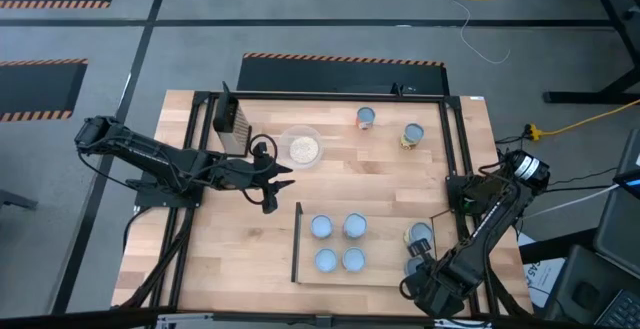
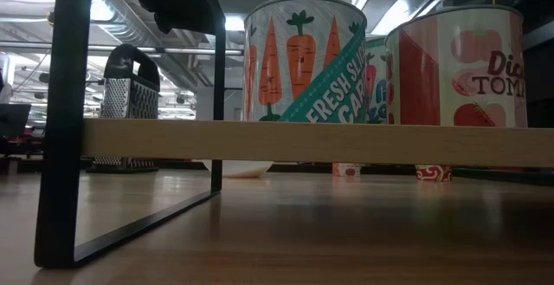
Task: Pick and place cans onto a shelf
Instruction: Put the canned tuna can on the shelf, then put the orange canned on the shelf
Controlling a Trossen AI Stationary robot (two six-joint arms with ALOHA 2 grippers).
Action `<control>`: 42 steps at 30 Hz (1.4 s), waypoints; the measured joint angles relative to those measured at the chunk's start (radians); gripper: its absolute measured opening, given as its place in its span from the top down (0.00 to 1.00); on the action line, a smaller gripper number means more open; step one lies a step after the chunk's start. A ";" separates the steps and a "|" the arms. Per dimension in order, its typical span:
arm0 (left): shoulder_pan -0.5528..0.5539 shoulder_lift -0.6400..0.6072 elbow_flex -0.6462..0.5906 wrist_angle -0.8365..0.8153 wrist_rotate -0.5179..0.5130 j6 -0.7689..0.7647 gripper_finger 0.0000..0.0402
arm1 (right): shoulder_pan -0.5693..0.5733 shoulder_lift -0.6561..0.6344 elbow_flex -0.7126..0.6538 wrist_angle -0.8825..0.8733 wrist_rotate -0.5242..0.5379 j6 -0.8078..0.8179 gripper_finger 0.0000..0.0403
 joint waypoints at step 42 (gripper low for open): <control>0.000 0.000 0.000 0.000 0.000 0.000 0.66 | -0.021 -0.002 0.211 -0.168 0.000 -0.079 0.80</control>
